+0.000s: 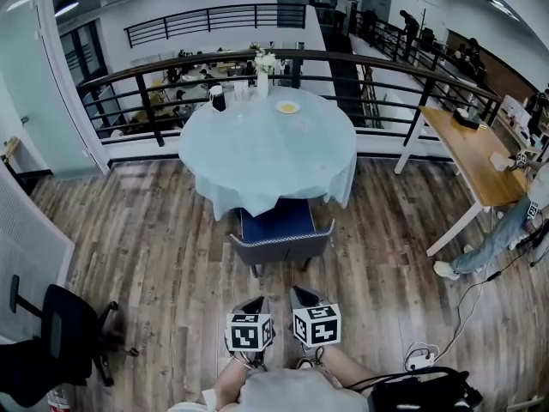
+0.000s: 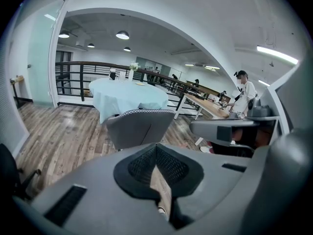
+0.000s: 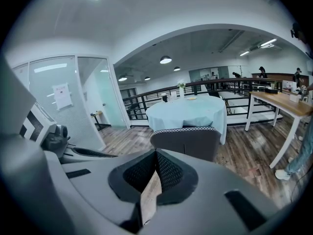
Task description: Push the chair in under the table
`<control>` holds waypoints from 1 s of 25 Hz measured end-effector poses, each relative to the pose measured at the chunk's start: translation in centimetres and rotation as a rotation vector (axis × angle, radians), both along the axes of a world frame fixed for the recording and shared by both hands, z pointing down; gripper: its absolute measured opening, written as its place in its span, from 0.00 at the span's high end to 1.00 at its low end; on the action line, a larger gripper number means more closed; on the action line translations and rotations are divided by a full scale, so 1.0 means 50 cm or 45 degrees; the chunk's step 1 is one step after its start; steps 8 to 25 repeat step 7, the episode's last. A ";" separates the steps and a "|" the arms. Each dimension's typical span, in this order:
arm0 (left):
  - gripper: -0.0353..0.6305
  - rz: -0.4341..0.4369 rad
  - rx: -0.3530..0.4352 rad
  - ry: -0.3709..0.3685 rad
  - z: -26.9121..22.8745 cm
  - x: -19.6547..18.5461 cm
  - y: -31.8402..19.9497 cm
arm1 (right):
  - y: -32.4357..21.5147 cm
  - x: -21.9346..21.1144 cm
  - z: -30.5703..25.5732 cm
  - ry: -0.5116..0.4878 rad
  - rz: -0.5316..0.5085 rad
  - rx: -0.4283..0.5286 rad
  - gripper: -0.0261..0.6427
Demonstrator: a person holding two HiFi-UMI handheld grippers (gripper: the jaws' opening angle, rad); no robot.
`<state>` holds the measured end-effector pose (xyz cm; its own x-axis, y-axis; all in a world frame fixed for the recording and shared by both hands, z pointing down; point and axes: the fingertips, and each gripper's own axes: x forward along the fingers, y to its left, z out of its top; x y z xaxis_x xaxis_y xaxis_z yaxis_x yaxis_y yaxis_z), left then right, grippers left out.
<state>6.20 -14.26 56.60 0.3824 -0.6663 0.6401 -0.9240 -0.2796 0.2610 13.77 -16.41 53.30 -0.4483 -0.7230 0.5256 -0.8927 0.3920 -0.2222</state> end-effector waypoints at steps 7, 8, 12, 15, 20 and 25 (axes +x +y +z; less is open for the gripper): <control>0.94 -0.006 0.002 0.007 -0.004 0.008 0.007 | 0.005 0.015 0.006 0.006 0.025 -0.018 0.94; 0.94 -0.006 0.002 0.007 -0.004 0.008 0.007 | 0.005 0.015 0.006 0.006 0.025 -0.018 0.94; 0.94 -0.006 0.002 0.007 -0.004 0.008 0.007 | 0.005 0.015 0.006 0.006 0.025 -0.018 0.94; 0.94 -0.006 0.002 0.007 -0.004 0.008 0.007 | 0.005 0.015 0.006 0.006 0.025 -0.018 0.94; 0.94 -0.006 0.002 0.007 -0.004 0.008 0.007 | 0.005 0.015 0.006 0.006 0.025 -0.018 0.94; 0.94 -0.006 0.002 0.007 -0.004 0.008 0.007 | 0.005 0.015 0.006 0.006 0.025 -0.018 0.94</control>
